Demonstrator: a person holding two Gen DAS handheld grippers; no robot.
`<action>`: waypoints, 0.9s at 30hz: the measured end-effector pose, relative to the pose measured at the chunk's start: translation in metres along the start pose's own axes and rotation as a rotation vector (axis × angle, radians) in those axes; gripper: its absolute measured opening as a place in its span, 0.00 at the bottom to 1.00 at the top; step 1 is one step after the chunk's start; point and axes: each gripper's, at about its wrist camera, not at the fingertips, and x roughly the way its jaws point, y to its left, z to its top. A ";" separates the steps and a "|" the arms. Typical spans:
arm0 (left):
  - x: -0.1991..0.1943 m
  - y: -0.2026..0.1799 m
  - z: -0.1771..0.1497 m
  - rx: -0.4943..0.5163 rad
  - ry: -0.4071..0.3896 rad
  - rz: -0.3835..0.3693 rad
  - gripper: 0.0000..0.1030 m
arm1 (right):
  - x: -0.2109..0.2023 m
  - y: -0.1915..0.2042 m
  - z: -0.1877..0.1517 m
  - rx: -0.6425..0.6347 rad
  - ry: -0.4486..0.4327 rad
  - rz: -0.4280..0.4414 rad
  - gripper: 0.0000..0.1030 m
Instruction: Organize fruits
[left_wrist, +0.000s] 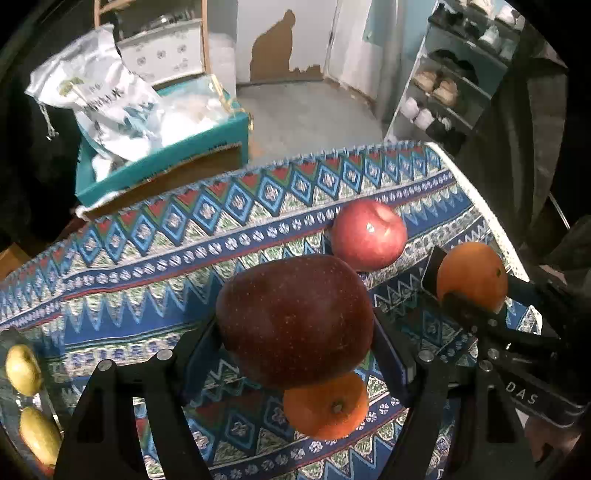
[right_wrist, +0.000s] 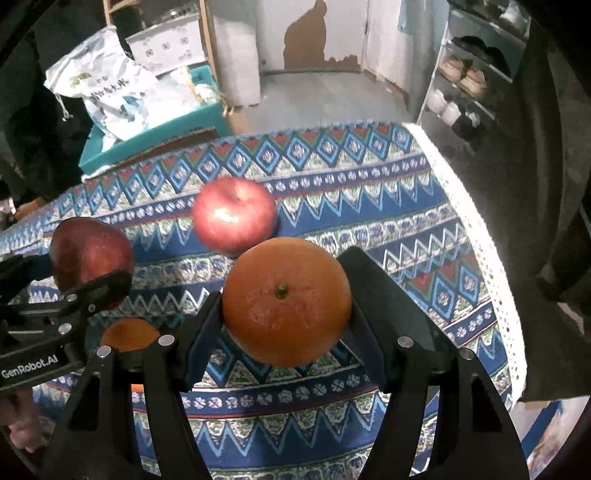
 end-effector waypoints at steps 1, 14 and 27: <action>-0.005 0.000 0.000 0.001 -0.010 0.002 0.76 | -0.003 0.001 0.001 -0.002 -0.008 0.001 0.66; -0.069 0.006 0.003 0.008 -0.125 0.038 0.76 | -0.057 0.011 0.015 -0.018 -0.110 0.005 0.66; -0.122 0.018 -0.002 -0.007 -0.196 0.042 0.76 | -0.107 0.027 0.022 -0.042 -0.203 0.038 0.66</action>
